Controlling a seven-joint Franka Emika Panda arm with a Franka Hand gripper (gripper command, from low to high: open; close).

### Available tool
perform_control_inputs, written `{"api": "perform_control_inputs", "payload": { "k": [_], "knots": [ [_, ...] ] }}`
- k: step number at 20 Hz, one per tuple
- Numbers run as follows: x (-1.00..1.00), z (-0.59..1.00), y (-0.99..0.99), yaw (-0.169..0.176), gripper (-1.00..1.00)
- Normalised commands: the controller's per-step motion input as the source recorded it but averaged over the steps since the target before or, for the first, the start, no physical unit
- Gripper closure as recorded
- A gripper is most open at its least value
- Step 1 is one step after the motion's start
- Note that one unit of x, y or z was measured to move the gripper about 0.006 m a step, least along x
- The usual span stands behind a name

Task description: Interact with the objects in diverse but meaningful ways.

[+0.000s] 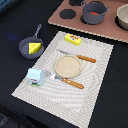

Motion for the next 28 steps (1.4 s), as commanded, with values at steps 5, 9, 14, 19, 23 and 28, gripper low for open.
{"api": "perform_control_inputs", "payload": {
  "k": [5, 9, 14, 19, 23, 28],
  "knots": [
    [0.09, -0.12, 0.25, 0.0, -1.0],
    [0.0, -0.05, 0.6, 0.01, -1.0],
    [0.0, -0.12, 0.61, 0.006, -1.0],
    [0.0, -0.21, 0.49, 0.0, -1.0],
    [0.06, -0.18, 0.35, -0.002, -1.0],
    [0.35, 0.0, 0.29, -0.002, -1.0]
  ]
}}
